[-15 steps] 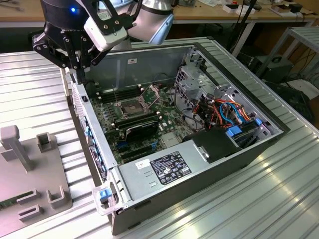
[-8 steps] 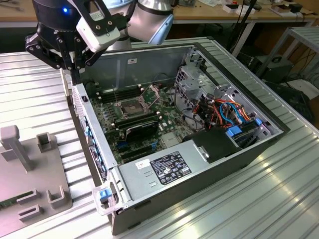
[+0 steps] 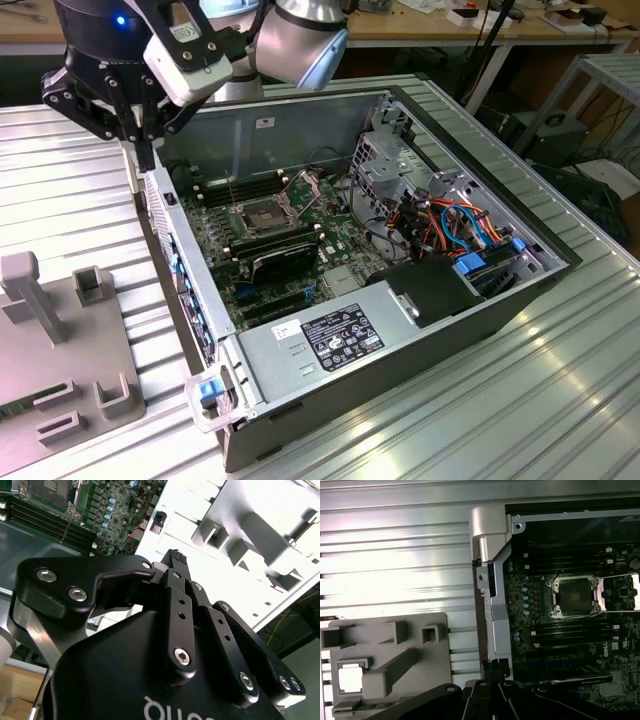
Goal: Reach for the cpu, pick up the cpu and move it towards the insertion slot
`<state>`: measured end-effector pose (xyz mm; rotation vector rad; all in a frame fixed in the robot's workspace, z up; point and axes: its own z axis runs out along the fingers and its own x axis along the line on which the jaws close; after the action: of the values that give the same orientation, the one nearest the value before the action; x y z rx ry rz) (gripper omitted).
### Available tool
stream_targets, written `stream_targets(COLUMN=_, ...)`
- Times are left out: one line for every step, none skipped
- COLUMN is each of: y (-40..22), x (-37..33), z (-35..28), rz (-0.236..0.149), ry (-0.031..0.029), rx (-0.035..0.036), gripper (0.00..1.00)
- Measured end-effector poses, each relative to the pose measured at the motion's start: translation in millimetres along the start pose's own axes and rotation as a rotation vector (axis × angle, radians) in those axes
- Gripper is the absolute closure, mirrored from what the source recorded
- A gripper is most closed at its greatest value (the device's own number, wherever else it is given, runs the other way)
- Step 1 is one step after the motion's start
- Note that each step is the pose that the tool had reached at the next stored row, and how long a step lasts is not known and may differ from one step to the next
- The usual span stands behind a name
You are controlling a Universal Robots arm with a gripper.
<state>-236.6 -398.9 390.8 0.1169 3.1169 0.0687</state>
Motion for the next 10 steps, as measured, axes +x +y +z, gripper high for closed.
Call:
stream_targets(y=0.0, x=0.7, z=0.0, rz=0.0, ry=0.0, rx=0.0, gripper=0.89)
stream_targets(y=-0.1, x=1.6, z=0.1, rz=0.0, ry=0.0, rx=-0.0001, gripper=0.89)
stream_targets(y=-0.2, x=2.5, z=0.1, rz=0.0, ry=0.0001, rx=-0.0001, gripper=0.89)
stream_targets(y=-0.3, x=3.3, z=0.1, rz=0.0, ry=0.0002, rx=0.0, gripper=0.89)
stream_targets(y=-0.4, x=4.4, z=0.1, rz=0.0, ry=0.0004, rx=0.0, gripper=0.89)
stream_targets(y=-0.5, x=6.6, z=0.1, rz=0.0, ry=0.0006, rx=0.0, gripper=0.89)
stream_targets(y=-0.6, x=8.2, z=0.1, rz=0.0, ry=0.0006, rx=0.0, gripper=0.89)
stream_targets(y=-0.8, x=9.5, z=0.1, rz=0.0, ry=0.0005, rx=0.0001, gripper=0.89)
stream_targets(y=-0.9, x=11.0, z=0.2, rz=0.0, ry=0.0006, rx=0.0, gripper=0.89)
stream_targets(y=-1.1, x=12.7, z=0.2, rz=0.0, ry=0.0005, rx=0.0, gripper=0.89)
